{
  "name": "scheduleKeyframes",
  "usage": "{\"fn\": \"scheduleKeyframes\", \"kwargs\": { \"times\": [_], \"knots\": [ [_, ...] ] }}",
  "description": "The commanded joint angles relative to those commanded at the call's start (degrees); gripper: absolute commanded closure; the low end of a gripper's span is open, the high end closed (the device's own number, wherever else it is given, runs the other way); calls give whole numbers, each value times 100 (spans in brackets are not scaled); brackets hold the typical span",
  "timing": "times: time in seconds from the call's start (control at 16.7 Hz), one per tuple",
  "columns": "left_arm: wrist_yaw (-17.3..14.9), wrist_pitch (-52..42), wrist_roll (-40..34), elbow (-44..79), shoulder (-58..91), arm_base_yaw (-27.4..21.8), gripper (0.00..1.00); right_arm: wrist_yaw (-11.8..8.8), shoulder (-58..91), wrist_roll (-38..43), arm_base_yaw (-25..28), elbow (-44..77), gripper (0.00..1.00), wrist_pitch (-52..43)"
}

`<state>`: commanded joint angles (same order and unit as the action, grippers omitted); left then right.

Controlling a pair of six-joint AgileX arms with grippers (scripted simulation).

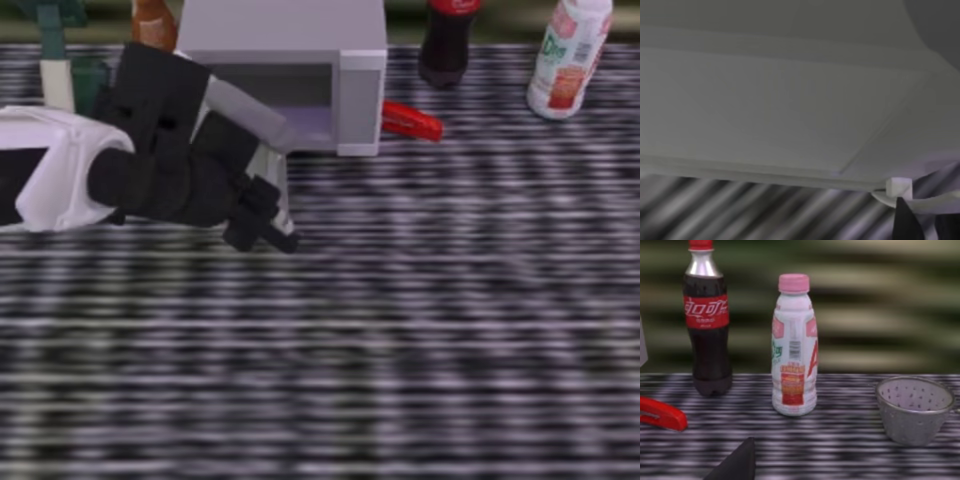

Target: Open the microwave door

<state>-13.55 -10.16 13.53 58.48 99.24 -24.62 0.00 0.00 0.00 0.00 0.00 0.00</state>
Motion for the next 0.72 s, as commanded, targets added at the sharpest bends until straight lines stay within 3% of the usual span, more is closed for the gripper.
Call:
{"fn": "scheduleKeyframes", "kwargs": {
  "times": [0.72],
  "knots": [
    [-111, -44, 181, -40, -30, 93, 100, 0, 0, 0, 0, 0, 0, 0]
  ]
}}
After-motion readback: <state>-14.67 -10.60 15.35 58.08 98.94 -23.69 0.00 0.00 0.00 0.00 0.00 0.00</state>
